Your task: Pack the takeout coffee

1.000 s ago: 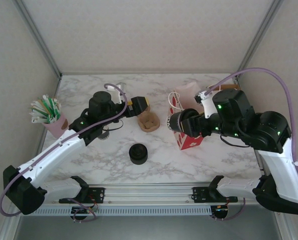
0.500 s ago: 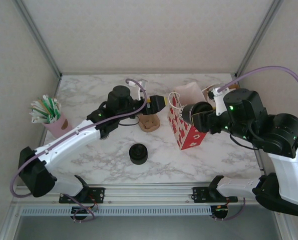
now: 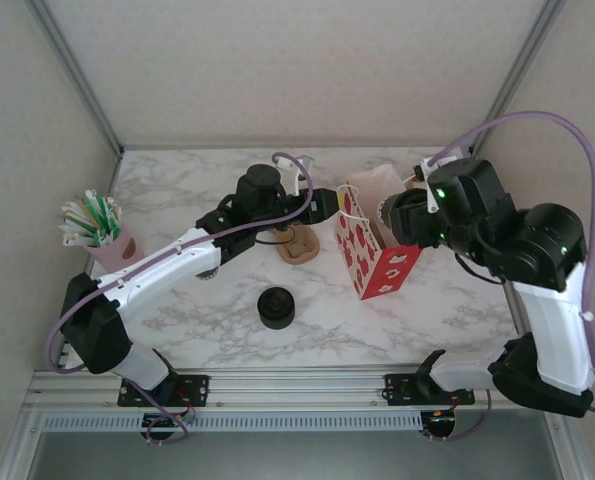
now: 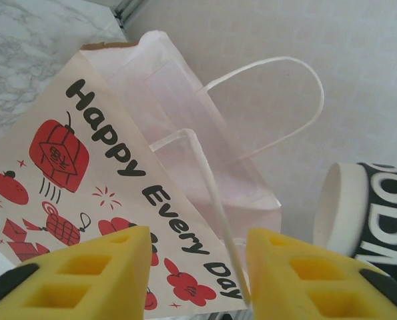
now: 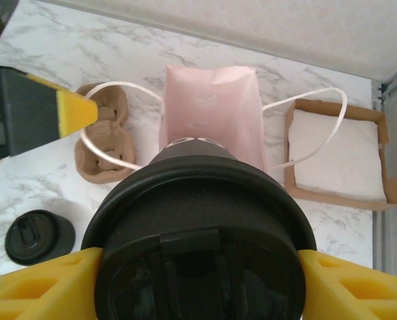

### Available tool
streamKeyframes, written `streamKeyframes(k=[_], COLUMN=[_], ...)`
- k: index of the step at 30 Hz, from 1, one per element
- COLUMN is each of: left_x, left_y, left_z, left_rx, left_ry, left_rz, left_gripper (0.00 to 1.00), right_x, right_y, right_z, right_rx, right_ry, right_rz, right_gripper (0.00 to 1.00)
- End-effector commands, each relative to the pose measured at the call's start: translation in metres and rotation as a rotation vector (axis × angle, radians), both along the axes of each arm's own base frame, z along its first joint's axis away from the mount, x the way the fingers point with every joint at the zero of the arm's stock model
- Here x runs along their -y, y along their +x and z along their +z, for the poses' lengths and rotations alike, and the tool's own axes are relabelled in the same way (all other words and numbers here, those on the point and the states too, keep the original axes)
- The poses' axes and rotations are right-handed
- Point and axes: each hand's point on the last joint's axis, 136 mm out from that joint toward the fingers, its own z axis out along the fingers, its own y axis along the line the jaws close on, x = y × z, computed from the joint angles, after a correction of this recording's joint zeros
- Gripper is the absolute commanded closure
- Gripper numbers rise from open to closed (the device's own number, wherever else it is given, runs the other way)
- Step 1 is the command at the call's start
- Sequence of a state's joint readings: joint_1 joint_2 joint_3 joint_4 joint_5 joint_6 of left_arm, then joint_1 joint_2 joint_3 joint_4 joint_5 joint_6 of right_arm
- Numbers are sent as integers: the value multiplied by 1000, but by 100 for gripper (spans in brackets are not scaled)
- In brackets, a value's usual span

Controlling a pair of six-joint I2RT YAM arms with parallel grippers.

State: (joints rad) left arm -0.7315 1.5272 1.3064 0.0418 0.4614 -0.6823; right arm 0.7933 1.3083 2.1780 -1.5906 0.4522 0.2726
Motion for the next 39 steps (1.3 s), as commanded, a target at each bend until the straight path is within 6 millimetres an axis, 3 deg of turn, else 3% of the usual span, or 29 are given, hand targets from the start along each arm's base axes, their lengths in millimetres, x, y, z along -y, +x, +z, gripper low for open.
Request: streamKeyframes(k=[1, 8, 13, 39], left_x=[7, 5, 4, 1], left_y=[-4, -8, -11, -15], left_z=[22, 14, 12, 9], left_rx=[42, 36, 35, 39], left_ry=[-50, -41, -36, -29], left_rz=[-35, -43, -53, -57], left_gripper=[66, 87, 96, 98], right_x=[4, 6, -1, -4], right_y=[7, 29, 39, 73], right_z=[-4, -31, -49, -141], right_rx=[-25, -164, -255, -567], right_ry=[-38, -60, -61, -175], right_rz=[-21, -69, -63, -124], right_gripper=[32, 33, 33, 33])
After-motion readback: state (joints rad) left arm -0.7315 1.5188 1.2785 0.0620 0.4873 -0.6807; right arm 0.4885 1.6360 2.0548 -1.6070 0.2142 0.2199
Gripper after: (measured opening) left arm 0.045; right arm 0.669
